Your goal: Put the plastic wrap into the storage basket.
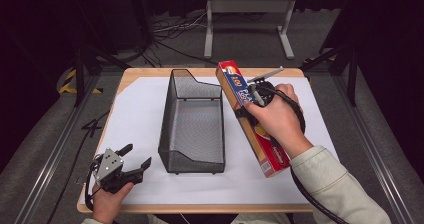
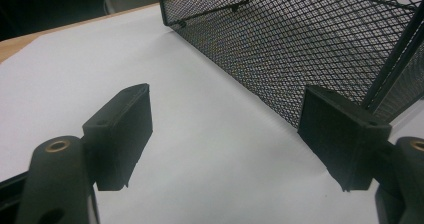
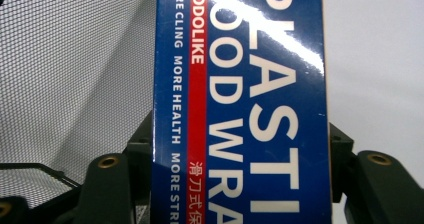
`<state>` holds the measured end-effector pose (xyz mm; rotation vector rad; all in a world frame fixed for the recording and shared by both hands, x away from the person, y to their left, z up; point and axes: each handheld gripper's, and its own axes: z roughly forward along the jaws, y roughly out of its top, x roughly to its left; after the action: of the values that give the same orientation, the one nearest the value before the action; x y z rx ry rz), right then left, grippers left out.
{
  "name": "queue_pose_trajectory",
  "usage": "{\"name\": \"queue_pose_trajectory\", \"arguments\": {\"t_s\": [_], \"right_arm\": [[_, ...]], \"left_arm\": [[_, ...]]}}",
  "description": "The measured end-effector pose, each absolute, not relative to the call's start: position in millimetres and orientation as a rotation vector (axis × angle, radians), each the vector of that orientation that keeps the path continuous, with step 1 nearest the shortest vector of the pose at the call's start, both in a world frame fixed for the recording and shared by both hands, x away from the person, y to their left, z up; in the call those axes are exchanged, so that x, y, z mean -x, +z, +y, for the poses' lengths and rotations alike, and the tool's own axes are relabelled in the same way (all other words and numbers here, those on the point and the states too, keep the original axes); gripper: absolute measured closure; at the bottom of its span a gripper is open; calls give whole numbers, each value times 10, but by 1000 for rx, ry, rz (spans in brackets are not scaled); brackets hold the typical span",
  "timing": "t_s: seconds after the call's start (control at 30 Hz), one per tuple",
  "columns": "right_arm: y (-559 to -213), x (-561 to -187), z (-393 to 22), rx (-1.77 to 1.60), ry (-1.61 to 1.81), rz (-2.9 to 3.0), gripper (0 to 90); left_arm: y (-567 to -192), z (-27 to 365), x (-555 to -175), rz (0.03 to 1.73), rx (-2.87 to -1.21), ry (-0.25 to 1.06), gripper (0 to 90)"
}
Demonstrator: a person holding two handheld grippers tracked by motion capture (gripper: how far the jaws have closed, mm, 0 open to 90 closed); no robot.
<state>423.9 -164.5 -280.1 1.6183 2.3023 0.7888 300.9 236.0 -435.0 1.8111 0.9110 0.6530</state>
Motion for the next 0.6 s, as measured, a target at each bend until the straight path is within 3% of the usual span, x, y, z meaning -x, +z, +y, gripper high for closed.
{"name": "queue_pose_trajectory", "arguments": {"t_s": [0.6], "right_arm": [[-2799,-4336,-1125,-1585,812,2365,393]], "left_arm": [[-4348,2360,-3015,908,-1803,650,224]]}}
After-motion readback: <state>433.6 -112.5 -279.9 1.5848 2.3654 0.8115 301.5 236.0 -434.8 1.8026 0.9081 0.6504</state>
